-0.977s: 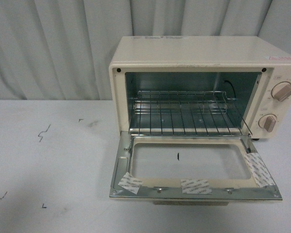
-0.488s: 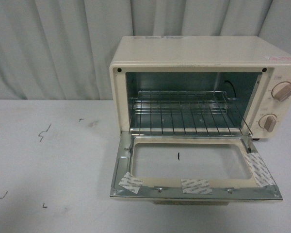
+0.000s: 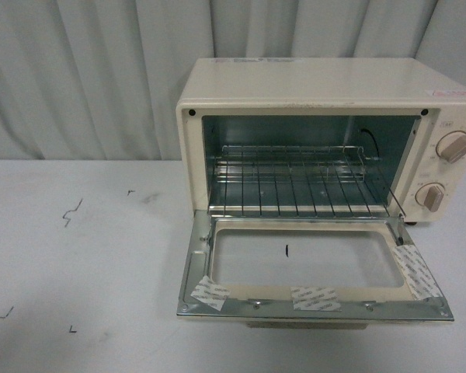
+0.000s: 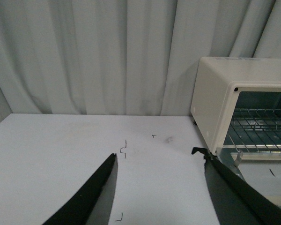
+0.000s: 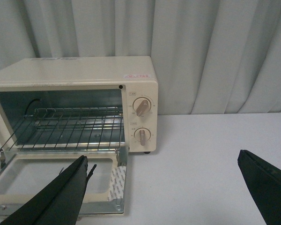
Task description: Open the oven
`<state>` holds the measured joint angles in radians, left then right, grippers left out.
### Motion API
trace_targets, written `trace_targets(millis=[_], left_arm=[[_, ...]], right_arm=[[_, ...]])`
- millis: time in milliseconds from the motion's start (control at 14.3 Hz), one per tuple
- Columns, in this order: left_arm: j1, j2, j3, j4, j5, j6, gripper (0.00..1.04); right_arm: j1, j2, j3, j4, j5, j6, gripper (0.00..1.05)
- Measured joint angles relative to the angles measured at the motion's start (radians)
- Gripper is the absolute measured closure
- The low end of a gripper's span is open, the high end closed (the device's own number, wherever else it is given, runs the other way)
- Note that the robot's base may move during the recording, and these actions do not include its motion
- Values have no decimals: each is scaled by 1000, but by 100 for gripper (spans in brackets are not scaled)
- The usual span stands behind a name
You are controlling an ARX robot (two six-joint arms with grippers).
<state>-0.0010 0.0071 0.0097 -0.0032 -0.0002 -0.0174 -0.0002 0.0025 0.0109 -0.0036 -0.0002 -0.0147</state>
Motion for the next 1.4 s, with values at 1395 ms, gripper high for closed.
trace_targets(millis=[1395], left_arm=[[0,0,0,0,0,0,7]], right_arm=[[0,1,0,0,0,0,6]])
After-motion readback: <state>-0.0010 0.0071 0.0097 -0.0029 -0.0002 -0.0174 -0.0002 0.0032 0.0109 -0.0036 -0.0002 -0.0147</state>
